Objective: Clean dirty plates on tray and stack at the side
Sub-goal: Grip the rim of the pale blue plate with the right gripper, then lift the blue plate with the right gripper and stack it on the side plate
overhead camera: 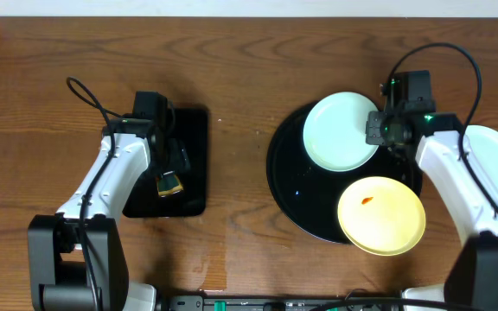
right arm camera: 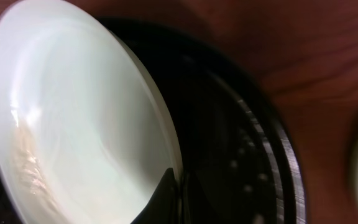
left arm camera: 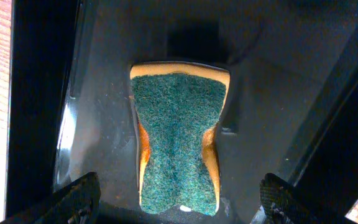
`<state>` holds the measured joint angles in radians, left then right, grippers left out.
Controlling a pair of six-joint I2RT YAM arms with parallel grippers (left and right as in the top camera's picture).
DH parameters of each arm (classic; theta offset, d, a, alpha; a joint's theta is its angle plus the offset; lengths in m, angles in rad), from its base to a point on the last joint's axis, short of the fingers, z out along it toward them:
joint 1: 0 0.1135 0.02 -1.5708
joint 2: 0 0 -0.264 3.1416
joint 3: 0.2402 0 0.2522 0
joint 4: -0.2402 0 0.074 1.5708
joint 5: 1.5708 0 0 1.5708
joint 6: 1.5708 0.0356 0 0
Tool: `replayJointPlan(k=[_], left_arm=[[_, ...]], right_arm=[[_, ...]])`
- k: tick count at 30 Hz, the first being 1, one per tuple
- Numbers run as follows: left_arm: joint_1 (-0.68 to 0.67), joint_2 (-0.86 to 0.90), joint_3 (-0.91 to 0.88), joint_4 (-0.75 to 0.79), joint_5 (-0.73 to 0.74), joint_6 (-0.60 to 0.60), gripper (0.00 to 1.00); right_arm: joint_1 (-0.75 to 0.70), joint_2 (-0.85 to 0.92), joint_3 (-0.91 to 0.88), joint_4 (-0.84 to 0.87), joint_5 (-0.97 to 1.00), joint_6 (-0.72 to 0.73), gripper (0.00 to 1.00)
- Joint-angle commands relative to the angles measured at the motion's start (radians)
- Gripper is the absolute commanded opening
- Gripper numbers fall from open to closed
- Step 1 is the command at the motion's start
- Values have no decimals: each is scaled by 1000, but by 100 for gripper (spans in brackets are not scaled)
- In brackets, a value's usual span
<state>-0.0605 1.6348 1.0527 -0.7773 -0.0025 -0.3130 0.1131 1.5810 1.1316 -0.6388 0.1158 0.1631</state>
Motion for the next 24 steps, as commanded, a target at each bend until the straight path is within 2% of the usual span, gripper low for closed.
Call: replayJointPlan(k=[1,6,11,24], left_arm=[[5,6,-5,-2,-5,6,83],[5,6,-5,-2,-5,6,83],[5,6,-5,-2,-5,6,83],[5,6,-5,-2,-5,6,83]], right_arm=[[65,-55,13,-10,232,-11,1],[153,-147,13,-5,370,-16,1],[231,-202,13,-1,540,-95,1],[454,-212,13,-9,911,-177,1]])
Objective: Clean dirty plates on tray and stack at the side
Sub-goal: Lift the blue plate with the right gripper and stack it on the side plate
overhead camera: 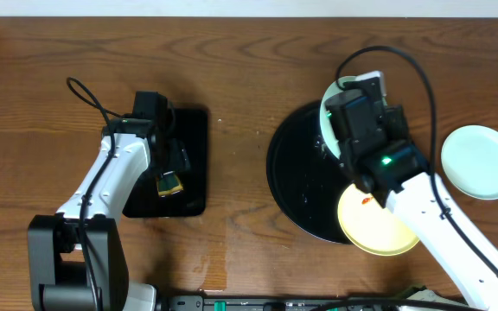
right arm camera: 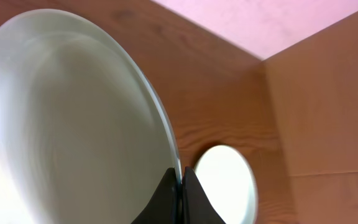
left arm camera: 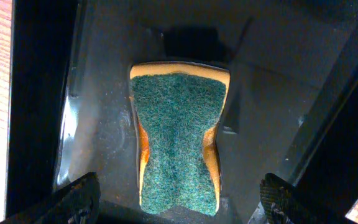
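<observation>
My right gripper (right arm camera: 180,180) is shut on the rim of a pale green plate (right arm camera: 73,124), which it holds tilted up off the round black tray (overhead camera: 296,181); overhead only an edge of that plate (overhead camera: 327,108) shows behind the arm. A yellow plate (overhead camera: 366,229) with a red smear lies on the tray's front right. Another pale green plate (overhead camera: 481,161) rests on the table to the right, also seen as a plate (right arm camera: 225,183) past my fingers. My left gripper (left arm camera: 178,199) hangs open over a green-topped sponge (left arm camera: 178,140) in the black rectangular tray (overhead camera: 188,130).
The wooden table carries the two trays, with bare wood between them. A pink wall and a wooden side board show behind the table in the right wrist view. Cables trail from both arms.
My right gripper has lifted the pale green plate off the round tray and tipped it up; the arm now reaches over the tray from the front. The left arm and sponge have not moved.
</observation>
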`<state>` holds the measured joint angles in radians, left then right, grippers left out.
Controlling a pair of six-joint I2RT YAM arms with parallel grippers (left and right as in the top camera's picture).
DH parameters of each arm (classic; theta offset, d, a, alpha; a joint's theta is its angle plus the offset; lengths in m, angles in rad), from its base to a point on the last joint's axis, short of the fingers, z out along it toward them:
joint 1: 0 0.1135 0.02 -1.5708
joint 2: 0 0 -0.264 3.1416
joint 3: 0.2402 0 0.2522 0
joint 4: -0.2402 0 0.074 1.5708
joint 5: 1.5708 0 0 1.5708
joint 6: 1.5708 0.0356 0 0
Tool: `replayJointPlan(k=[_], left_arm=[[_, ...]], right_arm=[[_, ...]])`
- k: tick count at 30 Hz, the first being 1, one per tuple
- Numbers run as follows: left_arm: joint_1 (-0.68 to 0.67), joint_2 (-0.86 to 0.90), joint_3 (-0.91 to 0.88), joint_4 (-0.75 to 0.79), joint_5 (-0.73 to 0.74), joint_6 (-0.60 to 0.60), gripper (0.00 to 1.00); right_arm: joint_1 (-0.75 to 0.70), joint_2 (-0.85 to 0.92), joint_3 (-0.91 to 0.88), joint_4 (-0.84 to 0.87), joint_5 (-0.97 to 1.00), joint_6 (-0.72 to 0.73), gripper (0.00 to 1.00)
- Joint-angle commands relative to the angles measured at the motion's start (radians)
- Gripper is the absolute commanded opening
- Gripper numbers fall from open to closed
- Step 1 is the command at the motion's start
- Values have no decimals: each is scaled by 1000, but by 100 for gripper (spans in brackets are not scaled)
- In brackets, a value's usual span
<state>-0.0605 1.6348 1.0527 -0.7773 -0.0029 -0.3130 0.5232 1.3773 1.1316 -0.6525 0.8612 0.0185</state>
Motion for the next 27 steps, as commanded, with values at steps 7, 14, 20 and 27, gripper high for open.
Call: replayJointPlan(k=[7,14,20,27], left_arm=[[5,6,-5,-2,-5,6,83],[5,6,-5,-2,-5,6,83],[5,6,-5,-2,-5,6,83],[5,6,-5,-2,-5,6,83]], right_arm=[[157,-8,13,5,320,-88,1],[218,-7,13,-5,384,-122,1],[233,-7,13,-45,393,-122,1],[251,-7,13,-48,399,-122,1]])
